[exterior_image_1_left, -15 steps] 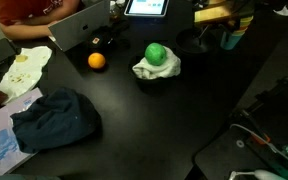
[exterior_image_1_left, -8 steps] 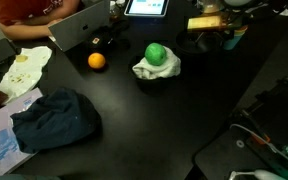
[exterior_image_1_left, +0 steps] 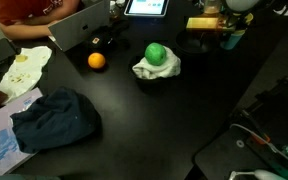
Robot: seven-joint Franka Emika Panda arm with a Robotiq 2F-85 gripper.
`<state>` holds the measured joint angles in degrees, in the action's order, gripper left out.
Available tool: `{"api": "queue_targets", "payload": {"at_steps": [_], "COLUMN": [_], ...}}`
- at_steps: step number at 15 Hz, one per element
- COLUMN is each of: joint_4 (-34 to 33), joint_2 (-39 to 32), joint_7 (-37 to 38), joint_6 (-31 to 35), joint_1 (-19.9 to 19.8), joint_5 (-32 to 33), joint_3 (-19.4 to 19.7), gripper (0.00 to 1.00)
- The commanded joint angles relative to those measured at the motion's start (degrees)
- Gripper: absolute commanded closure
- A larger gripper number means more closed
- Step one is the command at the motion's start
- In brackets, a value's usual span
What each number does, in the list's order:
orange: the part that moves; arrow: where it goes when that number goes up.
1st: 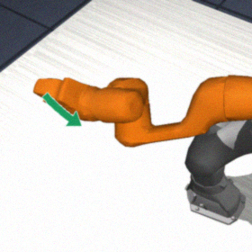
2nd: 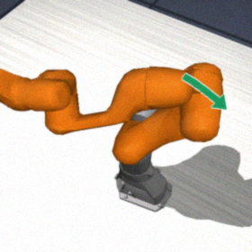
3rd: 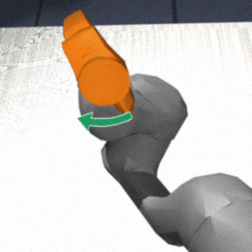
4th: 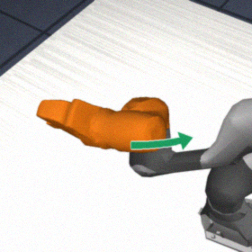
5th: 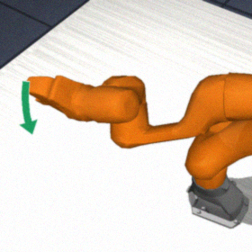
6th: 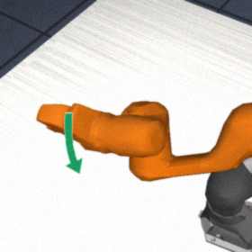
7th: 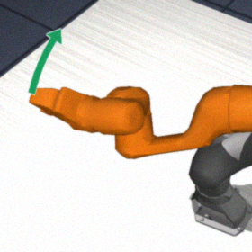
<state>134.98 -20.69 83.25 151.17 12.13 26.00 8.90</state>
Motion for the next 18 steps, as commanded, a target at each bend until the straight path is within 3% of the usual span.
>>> {"api": "queue_targets", "payload": {"at_steps": [1, 5, 7, 8, 10, 18], "joint_4": [-0.22, 0.27, 0.14, -0.09, -0.08, -0.12], "joint_2": [0.11, 1.31, 1.14, 1.31, 1.63, 1.98], "joint_7": [3.07, 2.68, 2.50, 2.51, 2.36, 2.36], "joint_6": [0.78, -0.74, -1.06, -1.42, -1.84, -3.67], "joint_1": [1.64, 2.25, 2.42, 2.47, 2.54, 3.25], "joint_5": [1.44, 1.89, 1.93, 1.95, 2.24, 4.56], "joint_3": [1.53, 1.31, 1.15, 1.07, 0.88, 0.40], "gripper": [0.63, 0.95, 0.99, 0.64, 0.59, 0.01]}}
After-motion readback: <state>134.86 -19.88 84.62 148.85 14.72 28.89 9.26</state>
